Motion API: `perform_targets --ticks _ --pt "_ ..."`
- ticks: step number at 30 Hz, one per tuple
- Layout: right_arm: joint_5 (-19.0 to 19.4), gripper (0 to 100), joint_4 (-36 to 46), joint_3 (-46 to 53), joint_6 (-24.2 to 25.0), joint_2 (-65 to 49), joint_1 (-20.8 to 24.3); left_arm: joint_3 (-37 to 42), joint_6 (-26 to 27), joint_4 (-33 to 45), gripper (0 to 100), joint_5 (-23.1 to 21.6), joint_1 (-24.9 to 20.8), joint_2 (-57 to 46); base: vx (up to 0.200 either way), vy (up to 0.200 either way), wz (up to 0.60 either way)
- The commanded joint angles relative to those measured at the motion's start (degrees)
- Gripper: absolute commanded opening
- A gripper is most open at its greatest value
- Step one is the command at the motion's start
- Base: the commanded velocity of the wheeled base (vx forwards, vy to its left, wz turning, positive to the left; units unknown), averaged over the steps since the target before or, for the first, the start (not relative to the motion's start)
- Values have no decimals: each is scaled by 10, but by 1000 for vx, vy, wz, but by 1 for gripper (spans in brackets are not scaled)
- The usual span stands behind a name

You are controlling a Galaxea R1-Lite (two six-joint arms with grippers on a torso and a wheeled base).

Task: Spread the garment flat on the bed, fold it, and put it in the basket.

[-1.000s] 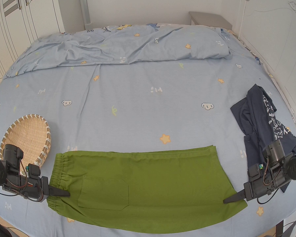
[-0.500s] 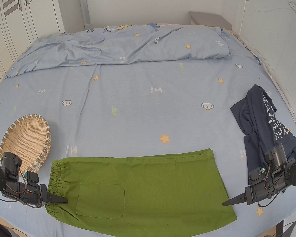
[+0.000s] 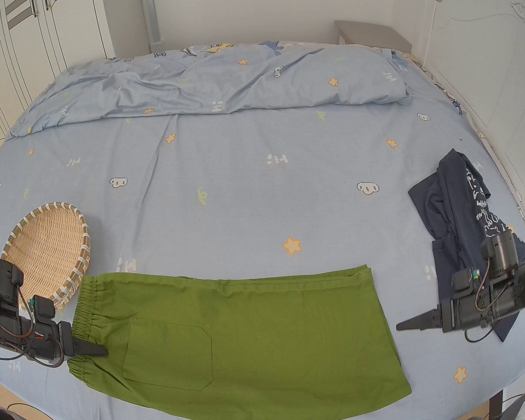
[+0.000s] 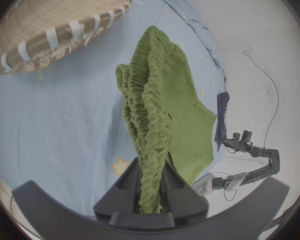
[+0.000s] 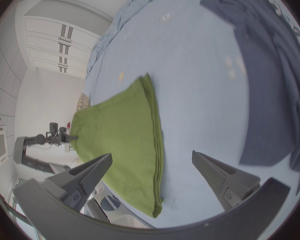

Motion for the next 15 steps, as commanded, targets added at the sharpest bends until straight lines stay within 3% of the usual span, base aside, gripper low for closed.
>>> perform_targets --ticks 1,7,15 --pt "-42 100 40 -98 45 -69 13 -49 1 63 0 28 12 -104 0 0 0" --pt "-52 100 86 -151 50 -79 8 -77 8 78 0 32 25 -120 0 0 0" --pt "-53 100 87 -159 50 -77 1 -127 37 101 0 89 4 -121 0 0 0"
